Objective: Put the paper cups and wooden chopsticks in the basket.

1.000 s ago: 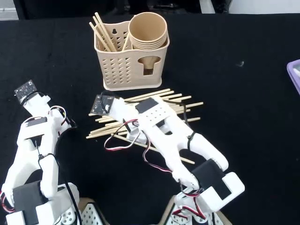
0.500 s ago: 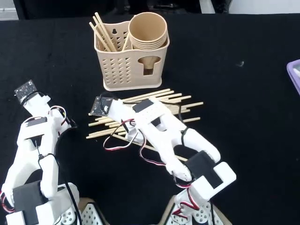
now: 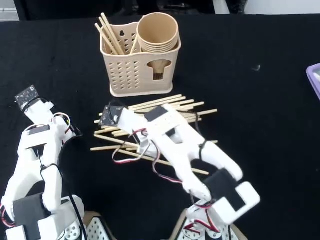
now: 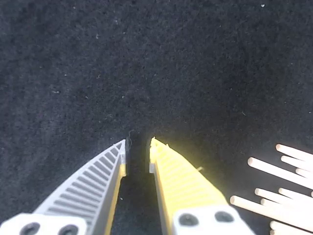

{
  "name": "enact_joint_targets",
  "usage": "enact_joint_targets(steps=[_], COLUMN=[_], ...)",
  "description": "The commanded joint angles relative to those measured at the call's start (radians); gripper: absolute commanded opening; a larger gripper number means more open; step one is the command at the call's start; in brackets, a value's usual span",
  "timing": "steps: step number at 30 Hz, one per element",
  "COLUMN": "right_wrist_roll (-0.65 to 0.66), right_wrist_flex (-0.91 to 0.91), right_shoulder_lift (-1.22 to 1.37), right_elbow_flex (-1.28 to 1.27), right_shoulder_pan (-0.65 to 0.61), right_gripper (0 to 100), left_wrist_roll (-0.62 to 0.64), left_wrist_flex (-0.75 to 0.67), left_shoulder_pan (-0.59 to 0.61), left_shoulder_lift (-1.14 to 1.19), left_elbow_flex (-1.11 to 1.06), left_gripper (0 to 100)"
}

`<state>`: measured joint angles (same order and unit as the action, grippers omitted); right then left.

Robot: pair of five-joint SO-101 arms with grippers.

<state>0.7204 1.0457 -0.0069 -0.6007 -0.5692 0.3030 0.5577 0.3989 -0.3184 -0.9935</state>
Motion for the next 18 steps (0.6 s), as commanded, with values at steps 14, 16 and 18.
enact_joint_targets(steps=[14, 16, 18], right_wrist_roll=[-0.002, -0.032, -0.040], right_wrist_flex=[-0.038, -0.038, -0.038], right_shoulder_lift=[-0.102, -0.107, -0.108], right_elbow_flex=[-0.128, -0.136, -0.142], right_shoulder_pan=[-0.008, -0.005, -0.008], right_gripper=[4.6, 12.9, 18.9], left_wrist_roll=[0.002, 0.002, 0.002], left_wrist_flex=[0.002, 0.002, 0.002], left_shoulder_pan=[0.001, 0.001, 0.001], left_shoulder_lift=[-0.003, -0.003, -0.003], left_elbow_flex=[0.056, 0.056, 0.056], left_gripper=[9, 9, 9])
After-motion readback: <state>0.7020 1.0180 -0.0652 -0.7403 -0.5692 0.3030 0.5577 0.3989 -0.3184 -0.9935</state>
